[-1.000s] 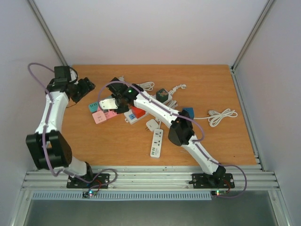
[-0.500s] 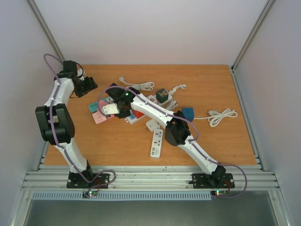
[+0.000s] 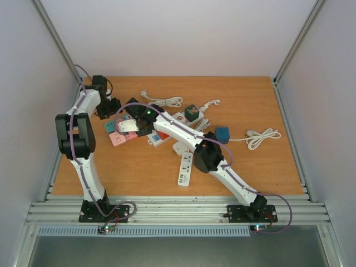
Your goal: Insert the plug
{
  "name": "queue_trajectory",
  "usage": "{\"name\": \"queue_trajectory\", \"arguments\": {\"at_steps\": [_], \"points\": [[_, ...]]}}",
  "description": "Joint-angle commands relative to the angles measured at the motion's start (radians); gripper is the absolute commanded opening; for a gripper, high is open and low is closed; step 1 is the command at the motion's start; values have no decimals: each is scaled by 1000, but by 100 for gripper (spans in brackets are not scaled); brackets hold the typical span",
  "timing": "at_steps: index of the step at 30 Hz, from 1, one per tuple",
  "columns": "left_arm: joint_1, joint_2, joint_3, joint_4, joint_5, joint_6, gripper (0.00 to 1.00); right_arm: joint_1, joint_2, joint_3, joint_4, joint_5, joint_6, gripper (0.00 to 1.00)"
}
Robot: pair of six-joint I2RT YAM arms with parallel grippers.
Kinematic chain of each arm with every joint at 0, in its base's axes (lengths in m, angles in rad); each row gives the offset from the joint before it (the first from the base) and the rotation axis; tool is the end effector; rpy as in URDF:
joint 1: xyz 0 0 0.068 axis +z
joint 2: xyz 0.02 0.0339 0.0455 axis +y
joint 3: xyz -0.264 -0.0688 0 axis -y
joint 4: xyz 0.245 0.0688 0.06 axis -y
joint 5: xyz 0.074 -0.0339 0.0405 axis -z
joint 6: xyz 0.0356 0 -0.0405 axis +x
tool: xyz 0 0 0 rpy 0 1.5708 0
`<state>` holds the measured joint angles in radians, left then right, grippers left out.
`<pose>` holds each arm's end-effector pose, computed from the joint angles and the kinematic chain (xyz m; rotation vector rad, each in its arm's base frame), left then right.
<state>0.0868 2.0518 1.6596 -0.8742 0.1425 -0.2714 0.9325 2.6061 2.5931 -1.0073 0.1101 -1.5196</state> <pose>0.4231 0.0317 0.2051 -0.4757 2.8020 -0.2421 0.3309 0.4394 0.2118 -2.4556 0.9252 -0.3528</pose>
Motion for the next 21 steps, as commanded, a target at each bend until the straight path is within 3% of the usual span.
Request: {"name": "queue_trajectory", "arguments": {"at_steps": [1,12,21], "points": [[-12,25,15,-42,-35,23,69,17,-9,-12,39,44,-11,2],[-36,6,-47,-26,8,9,58,20,-29,-59,1,12,-34,3],[-55,3,-54,-26,20,10,57,20,-30,-96,11,19,-54,4]]}}
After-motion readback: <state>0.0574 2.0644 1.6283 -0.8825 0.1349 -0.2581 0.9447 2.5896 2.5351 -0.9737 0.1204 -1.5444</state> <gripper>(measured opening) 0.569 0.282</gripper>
